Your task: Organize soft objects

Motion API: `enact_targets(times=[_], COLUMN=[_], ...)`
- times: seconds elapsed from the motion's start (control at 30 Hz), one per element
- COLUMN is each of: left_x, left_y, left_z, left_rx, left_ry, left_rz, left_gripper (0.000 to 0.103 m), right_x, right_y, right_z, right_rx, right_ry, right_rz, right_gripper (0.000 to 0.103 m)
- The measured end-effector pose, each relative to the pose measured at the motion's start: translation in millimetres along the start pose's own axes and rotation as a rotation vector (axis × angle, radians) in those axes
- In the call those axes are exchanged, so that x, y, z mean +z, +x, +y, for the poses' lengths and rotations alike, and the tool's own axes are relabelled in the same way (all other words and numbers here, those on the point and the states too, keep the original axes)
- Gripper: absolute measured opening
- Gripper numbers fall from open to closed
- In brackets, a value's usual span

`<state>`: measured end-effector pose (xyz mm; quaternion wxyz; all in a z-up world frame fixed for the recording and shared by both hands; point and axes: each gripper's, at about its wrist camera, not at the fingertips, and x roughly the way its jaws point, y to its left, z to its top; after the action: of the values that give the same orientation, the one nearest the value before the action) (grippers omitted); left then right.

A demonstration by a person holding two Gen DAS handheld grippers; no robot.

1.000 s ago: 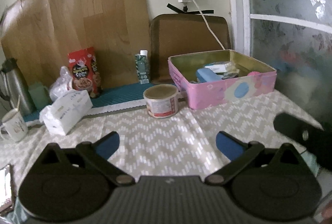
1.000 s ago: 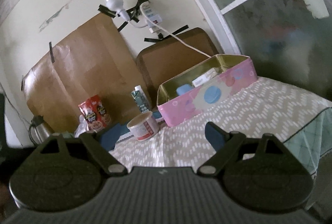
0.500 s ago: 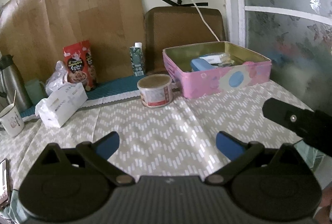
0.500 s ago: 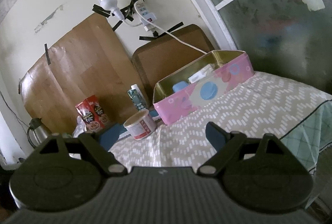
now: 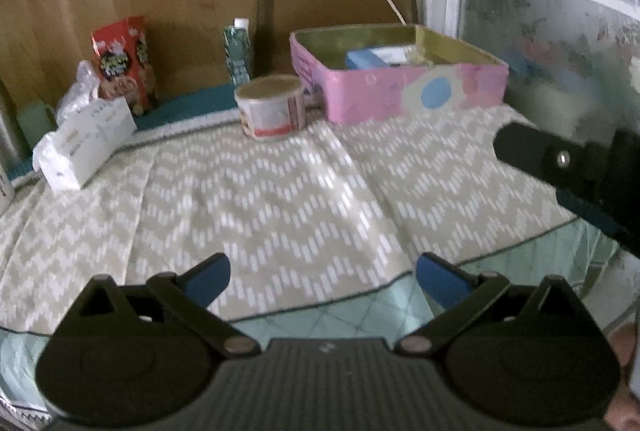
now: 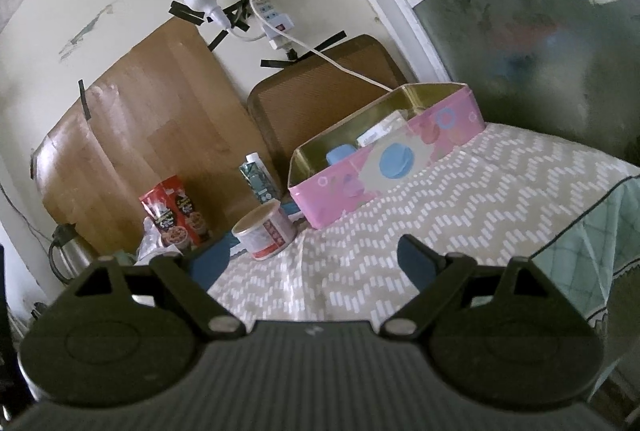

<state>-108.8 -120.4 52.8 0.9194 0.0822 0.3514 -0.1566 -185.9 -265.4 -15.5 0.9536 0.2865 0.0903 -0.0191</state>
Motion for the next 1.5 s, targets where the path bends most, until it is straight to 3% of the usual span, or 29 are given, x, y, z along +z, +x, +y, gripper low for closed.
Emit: enact_targets(times=[0.47, 0.8, 1.1, 1.5], left_x=[-8.5, -9.2, -8.6, -9.4], left_y=[8.0, 7.2, 2.3, -0.5], left_z=[2.9, 4.9, 2.4, 3.6], left_rx=[-0.015, 0.017, 0.085, 0.110], left_ry=[-0.031, -0.036, -0.009, -0.008], left_rz=[0.065, 0.049, -0.012, -0.033], left_gripper=[0.103, 0.103, 0.103, 0.103], right_x=[-3.6, -4.8, -5.8, -5.9], right_y=[1.7, 3.1, 2.7, 2.1], right_z=[-0.7, -0.4, -1.7, -1.3], right_rx=[-0.008, -0.013, -0.016, -0.018], right_ry=[0.008, 0.012, 0.018, 0.022], right_rz=[0.021, 0.026, 0.027, 0.028], right_gripper=[0.093, 0.094, 0.094, 0.094])
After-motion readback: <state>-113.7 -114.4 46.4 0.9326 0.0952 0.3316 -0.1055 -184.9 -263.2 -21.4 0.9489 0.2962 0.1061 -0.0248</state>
